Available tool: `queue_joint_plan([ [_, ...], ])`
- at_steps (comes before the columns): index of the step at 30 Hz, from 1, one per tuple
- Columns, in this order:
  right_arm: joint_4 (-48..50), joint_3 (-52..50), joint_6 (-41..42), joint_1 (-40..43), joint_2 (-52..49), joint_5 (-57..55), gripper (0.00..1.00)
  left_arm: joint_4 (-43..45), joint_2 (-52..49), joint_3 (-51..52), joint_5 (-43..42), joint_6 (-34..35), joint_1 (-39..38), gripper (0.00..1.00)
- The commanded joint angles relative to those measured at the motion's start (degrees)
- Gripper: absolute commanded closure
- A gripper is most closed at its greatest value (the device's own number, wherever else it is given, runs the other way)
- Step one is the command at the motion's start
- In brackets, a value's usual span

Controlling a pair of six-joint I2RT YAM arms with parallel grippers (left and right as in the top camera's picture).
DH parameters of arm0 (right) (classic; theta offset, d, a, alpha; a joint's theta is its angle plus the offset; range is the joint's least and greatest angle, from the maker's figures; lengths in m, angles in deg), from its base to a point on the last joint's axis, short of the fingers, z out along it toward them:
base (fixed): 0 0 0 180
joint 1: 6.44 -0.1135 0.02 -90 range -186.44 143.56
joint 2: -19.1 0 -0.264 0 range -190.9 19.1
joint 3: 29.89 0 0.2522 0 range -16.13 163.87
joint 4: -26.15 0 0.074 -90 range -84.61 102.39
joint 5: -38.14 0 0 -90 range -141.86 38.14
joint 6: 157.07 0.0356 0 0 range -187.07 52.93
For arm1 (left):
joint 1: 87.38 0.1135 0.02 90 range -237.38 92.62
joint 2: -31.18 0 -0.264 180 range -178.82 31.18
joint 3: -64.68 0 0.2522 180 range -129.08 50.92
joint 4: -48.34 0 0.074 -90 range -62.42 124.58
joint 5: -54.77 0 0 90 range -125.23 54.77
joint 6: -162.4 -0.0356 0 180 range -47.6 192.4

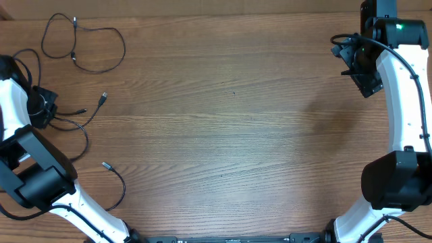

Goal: Untangle cables

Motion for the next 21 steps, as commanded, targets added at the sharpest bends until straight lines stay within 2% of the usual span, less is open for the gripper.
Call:
queue_joint_plan([
  [1,0.22,0.35,-0.24,-0.04,0.39,-0.61,0.00,-4.33,1.27,-1.25,-5.07,2.51,1.70,0.96],
  [5,0.24,0.35,-0.24,-0.04,0.39,-0.61,0.00,-10.12,1.27,-1.25,-5.18,6.45,3.43,0.96],
  [14,0.22,0.35,-0.24,-0.04,0.39,-0.61,0.00,-14.93,1.27,-1.25,-7.45,6.91,6.78,0.96],
  [16,0.22,0.35,-0.24,-0.04,0.39,-0.61,0.00,-16.26,1.27,-1.25,-11.58,10.56,7.17,0.96],
  [17,0.22,0.35,-0.24,-0.04,0.39,-0.61,0.00,-16.44,1.27,-1.25,-12.96,10.78,7.26,0.95],
  [18,0.22,0.35,-0.24,-0.04,0.39,-0.61,0.00,-16.81,1.27,-1.25,-18.53,10.71,7.37,0.96],
  [21,0.22,0.35,-0.24,-0.04,0.39,-0.61,0.00,-18.69,1.27,-1.25,-24.33,10.69,7.37,0.96],
])
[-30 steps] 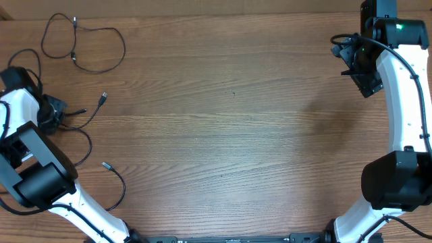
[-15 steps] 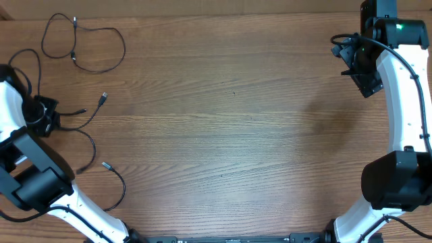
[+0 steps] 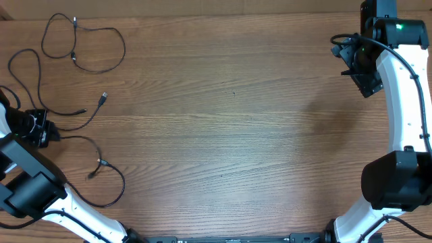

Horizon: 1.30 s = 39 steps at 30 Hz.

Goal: Untangle cables

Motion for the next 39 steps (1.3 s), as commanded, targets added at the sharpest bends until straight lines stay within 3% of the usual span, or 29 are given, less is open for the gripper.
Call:
queue_joint_plan([
  [1,0.20,0.35,-0.22,-0.04,0.39,-0.59,0.00,-2.93,1.27,-1.20,-11.91,1.99,0.11,0.96],
  [13,0.22,0.35,-0.24,-0.04,0.39,-0.59,0.00,-15.69,1.27,-1.20,-9.73,-2.36,0.20,0.95],
  [23,0.20,0.35,-0.22,-0.04,0.39,-0.59,0.00,-16.04,1.25,-1.20,4.94,-0.37,0.20,0.96],
  [34,0.20,0.35,-0.22,-0.04,0.39,-0.59,0.00,-17.81,1.25,-1.18,5.95,-0.42,0.15,0.95],
  [35,0.20,0.35,-0.22,-0.04,0.39,-0.59,0.00,-17.77,1.25,-1.18,5.95,-0.42,0.15,0.76],
  [36,0.20,0.35,-0.22,-0.04,0.39,-0.59,0.00,-17.77,1.25,-1.18,5.95,-0.44,0.15,0.73],
  [39,0.20,0.35,-0.22,-0.04,0.39,-0.59,0.00,-17.77,1.25,-1.18,5.95,-1.38,0.15,0.77],
])
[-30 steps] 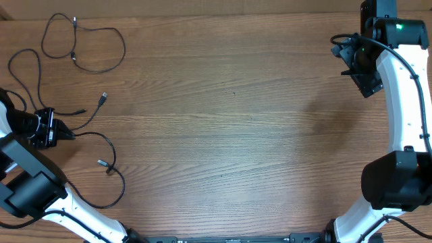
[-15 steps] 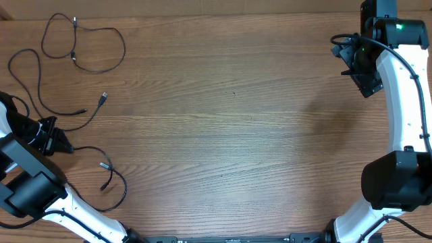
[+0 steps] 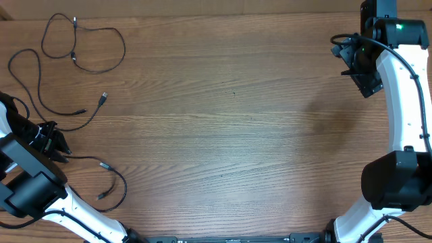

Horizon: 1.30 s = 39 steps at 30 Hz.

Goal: Untangle cables

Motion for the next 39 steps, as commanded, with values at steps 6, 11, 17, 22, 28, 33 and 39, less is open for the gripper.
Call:
queue_joint_plan([
  [6,0.20,0.35,-0.24,-0.04,0.39,-0.59,0.00,-0.70,1.25,-1.16,0.39,-4.79,0.20,0.59],
  [11,0.17,0.35,-0.24,-0.04,0.39,-0.59,0.00,-0.90,1.25,-1.16,-13.18,-21.59,0.07,0.25],
  [17,0.17,0.35,-0.24,-0.04,0.39,-0.59,0.00,-1.51,3.39,-1.18,-21.31,-32.50,-1.46,0.09],
  [22,0.17,0.35,-0.24,-0.04,0.39,-0.59,0.00,-0.33,11.13,-1.18,-20.85,-32.61,-5.05,0.09],
  [28,0.20,0.35,-0.24,-0.04,0.39,-0.59,0.00,1.31,25.55,-1.18,-18.60,-34.82,-14.25,0.10],
  [33,0.17,0.35,-0.24,-0.04,0.39,-0.59,0.00,1.42,36.02,-1.16,-11.52,-35.74,-29.33,0.14],
  [39,0.17,0.35,-0.24,-0.04,0.39,-0.59,0.00,3.50,45.33,-1.09,-6.84,-35.78,-51.21,0.21],
])
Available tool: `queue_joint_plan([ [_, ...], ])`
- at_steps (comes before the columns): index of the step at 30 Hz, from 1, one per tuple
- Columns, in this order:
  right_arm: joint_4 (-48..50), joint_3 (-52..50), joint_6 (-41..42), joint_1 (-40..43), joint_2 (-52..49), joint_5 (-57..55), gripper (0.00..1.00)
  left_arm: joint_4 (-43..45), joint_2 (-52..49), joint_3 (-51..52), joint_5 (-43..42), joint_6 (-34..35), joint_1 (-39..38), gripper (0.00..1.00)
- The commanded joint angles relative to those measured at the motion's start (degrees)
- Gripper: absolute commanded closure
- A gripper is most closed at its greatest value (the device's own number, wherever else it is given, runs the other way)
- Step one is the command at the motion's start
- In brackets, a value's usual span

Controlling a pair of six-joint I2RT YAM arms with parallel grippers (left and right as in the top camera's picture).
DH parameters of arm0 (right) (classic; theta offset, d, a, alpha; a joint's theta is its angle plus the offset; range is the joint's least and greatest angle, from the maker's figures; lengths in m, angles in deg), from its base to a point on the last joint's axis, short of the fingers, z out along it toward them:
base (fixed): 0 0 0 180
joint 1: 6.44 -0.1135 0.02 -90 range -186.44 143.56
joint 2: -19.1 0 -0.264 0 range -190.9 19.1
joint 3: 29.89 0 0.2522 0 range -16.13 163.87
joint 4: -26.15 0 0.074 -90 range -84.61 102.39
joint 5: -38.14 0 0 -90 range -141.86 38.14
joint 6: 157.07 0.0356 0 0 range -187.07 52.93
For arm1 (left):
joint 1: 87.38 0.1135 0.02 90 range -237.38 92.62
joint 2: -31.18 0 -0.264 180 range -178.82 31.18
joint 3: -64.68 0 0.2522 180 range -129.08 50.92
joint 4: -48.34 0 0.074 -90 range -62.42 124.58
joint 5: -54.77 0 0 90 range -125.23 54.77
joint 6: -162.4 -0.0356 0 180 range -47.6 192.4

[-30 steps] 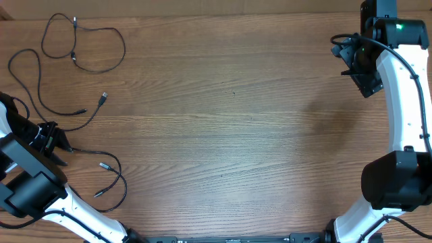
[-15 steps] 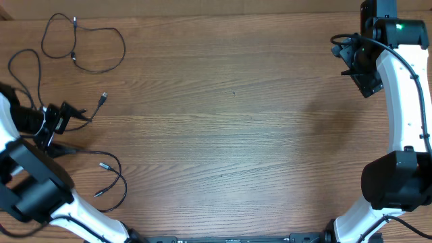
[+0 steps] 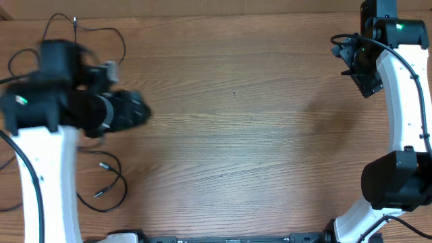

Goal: Untangle cables

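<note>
Thin black cables lie at the table's left. One loop [image 3: 122, 42] shows at the far left corner, mostly hidden under my left arm. Another cable [image 3: 116, 177] curls near the front left, with two plug ends free. A third strand [image 3: 12, 65] peeks out at the left edge. My left gripper [image 3: 138, 113] is blurred by motion and hangs over bare wood right of the cables; nothing shows in it. At the far right, away from every cable, my right gripper [image 3: 364, 79] hangs over the table.
The wooden table [image 3: 236, 135] stretches bare between the two arms. My left arm's white link [image 3: 47, 175] covers the left strip of the table and part of the cables. The right arm's base [image 3: 395, 179] stands at the front right.
My left arm has moved from low at the left edge up and to the right, its gripper now over bare wood. The front cable lies loose. The right arm is unchanged.
My left gripper was on a cable at the left edge, with strands crossing there. At the two later moments it was nearer the front, and the front cable lay drawn away from the far one. Now the gripper is off it, further right.
</note>
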Motion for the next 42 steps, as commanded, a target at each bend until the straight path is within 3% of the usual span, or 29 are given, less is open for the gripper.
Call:
queue_joint_plan([
  [1,0.20,0.35,-0.22,-0.04,0.39,-0.61,0.00,1.75,5.53,-0.66,4.31,-1.22,-11.89,0.20],
  [5,0.20,0.35,-0.22,-0.04,0.39,-0.61,0.00,2.75,8.22,-0.66,5.49,-1.09,-23.54,0.00],
  [12,0.20,0.35,-0.22,-0.04,0.39,-0.61,0.00,2.56,7.85,-0.66,5.49,-1.11,-33.79,0.00],
  [19,0.20,0.35,-0.22,-0.04,0.39,-0.61,0.00,1.60,7.32,-0.63,5.35,-1.33,-34.05,0.00],
  [23,0.20,0.35,-0.22,-0.04,0.39,-0.61,0.00,2.05,7.10,-0.52,10.45,-1.86,-33.88,0.00],
  [30,0.20,0.35,-0.22,-0.04,0.39,-0.61,0.00,3.76,6.91,3.06,9.79,-11.85,-34.10,0.00],
  [34,0.20,0.35,-0.22,-0.04,0.39,-0.61,0.00,8.02,9.22,10.51,8.96,-16.98,-33.07,0.00],
  [39,0.22,0.35,-0.22,-0.04,0.39,-0.61,0.00,19.54,15.32,24.61,0.76,-28.48,-28.46,0.00],
  [42,0.22,0.35,-0.22,-0.04,0.39,-0.61,0.00,26.91,20.24,34.47,-2.67,-29.79,-24.15,0.00],
])
